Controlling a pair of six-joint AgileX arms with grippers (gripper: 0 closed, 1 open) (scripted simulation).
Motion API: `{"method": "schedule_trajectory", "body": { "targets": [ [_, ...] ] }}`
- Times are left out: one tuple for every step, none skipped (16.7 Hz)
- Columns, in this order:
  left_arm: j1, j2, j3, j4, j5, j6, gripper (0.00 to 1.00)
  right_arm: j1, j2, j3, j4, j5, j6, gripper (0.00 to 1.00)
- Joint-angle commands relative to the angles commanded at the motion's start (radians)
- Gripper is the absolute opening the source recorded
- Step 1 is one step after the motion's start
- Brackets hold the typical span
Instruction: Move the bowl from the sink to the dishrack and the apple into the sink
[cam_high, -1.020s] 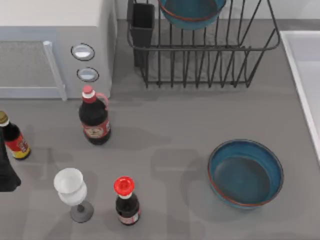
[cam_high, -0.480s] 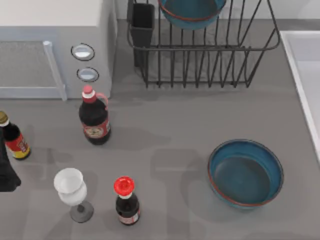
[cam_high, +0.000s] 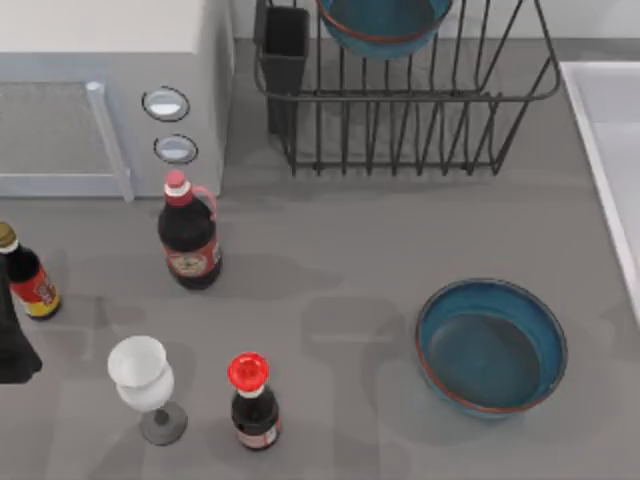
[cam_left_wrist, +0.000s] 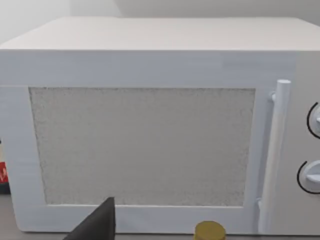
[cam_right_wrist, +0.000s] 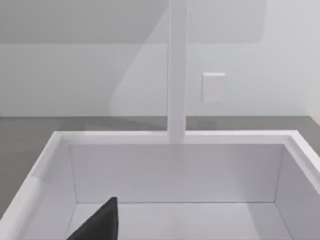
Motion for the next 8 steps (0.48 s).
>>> {"method": "schedule_trajectory", "body": {
  "targets": [
    [0.000,0.000,0.000,0.000,0.000,0.000,1.00,0.009,-0.063,-0.022,-0.045,0.009,-0.002,1.00],
    [0.000,0.000,0.000,0.000,0.000,0.000,1.00,0.020,-0.136,-0.045,-0.098,0.020,-0.004,1.00],
    [0.000,0.000,0.000,0.000,0.000,0.000,1.00,0.032,-0.220,-0.069,-0.158,0.031,-0.006,1.00],
    [0.000,0.000,0.000,0.000,0.000,0.000,1.00,0.046,-0.314,-0.093,-0.224,0.044,-0.007,1.00],
    [0.000,0.000,0.000,0.000,0.000,0.000,1.00,0.061,-0.415,-0.117,-0.295,0.059,-0.009,1.00],
    [0.000,0.000,0.000,0.000,0.000,0.000,1.00,0.079,-0.524,-0.140,-0.371,0.075,-0.010,1.00],
    [0.000,0.000,0.000,0.000,0.000,0.000,1.00,0.098,-0.637,-0.163,-0.450,0.093,-0.011,1.00],
    [0.000,0.000,0.000,0.000,0.000,0.000,1.00,0.120,-0.754,-0.184,-0.533,0.112,-0.012,1.00]
  ]
}}
